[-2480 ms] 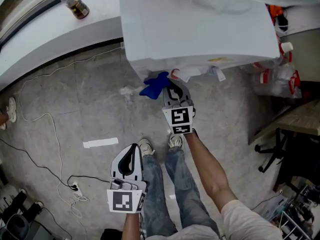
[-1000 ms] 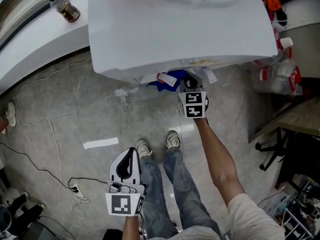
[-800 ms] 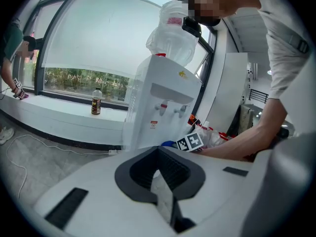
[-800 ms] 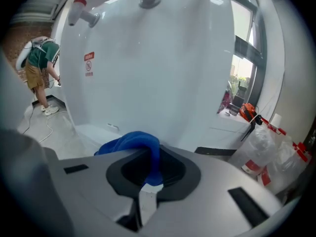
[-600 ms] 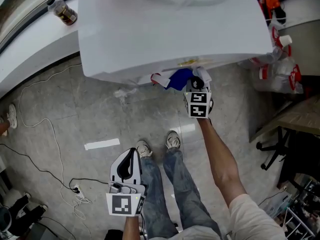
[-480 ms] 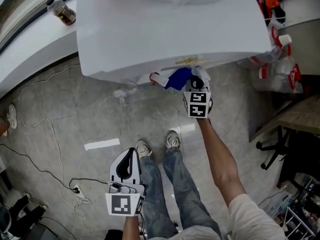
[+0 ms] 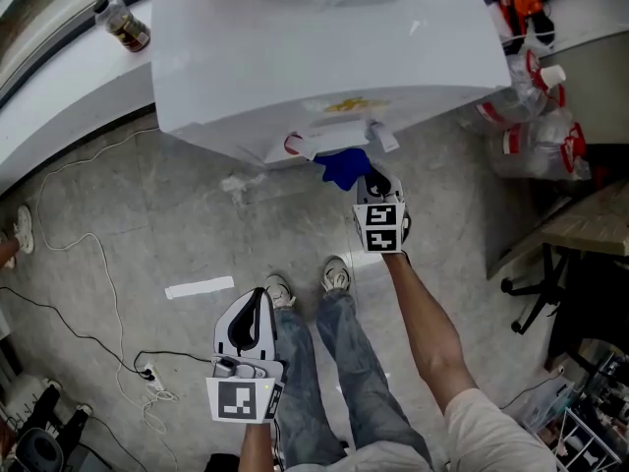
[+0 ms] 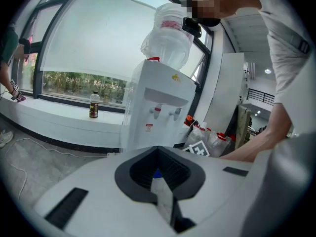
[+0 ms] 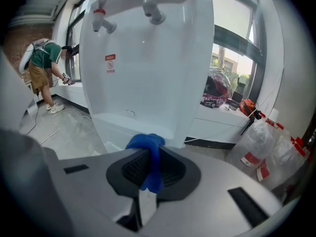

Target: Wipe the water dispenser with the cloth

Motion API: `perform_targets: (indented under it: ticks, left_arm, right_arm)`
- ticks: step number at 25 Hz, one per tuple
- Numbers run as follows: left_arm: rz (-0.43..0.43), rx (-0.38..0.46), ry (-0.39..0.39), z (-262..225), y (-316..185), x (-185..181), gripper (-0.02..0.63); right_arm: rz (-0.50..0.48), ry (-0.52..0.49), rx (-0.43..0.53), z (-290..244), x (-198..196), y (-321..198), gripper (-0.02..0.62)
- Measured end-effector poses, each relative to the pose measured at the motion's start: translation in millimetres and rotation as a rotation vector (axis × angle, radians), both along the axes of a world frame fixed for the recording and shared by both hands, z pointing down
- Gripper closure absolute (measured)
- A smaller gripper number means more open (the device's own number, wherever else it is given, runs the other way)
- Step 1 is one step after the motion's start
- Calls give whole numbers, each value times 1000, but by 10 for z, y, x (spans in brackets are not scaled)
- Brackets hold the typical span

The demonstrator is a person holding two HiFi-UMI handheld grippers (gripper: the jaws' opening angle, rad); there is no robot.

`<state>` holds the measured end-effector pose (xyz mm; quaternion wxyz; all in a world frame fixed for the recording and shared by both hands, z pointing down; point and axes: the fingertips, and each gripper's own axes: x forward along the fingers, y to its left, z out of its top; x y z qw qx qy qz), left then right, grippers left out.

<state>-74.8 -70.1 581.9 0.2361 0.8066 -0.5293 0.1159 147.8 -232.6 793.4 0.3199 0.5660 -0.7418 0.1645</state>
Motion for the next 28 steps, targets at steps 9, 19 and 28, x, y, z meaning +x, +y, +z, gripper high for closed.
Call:
perform_targets:
  ticks: [9,19,28]
  left_arm:
    - [8,65,-15,-572,20,152,594]
    - [10,197,-54,-1819,-245,267,594]
    - [-35,225,-71,-2793,-290,303,594]
  right_arm:
    - [-32,-77,118,-924,-153,508,555]
    - [-45,-173,317,-2887,-135,727,555]
    - [-68,-243,409,-4424,-75,895,555]
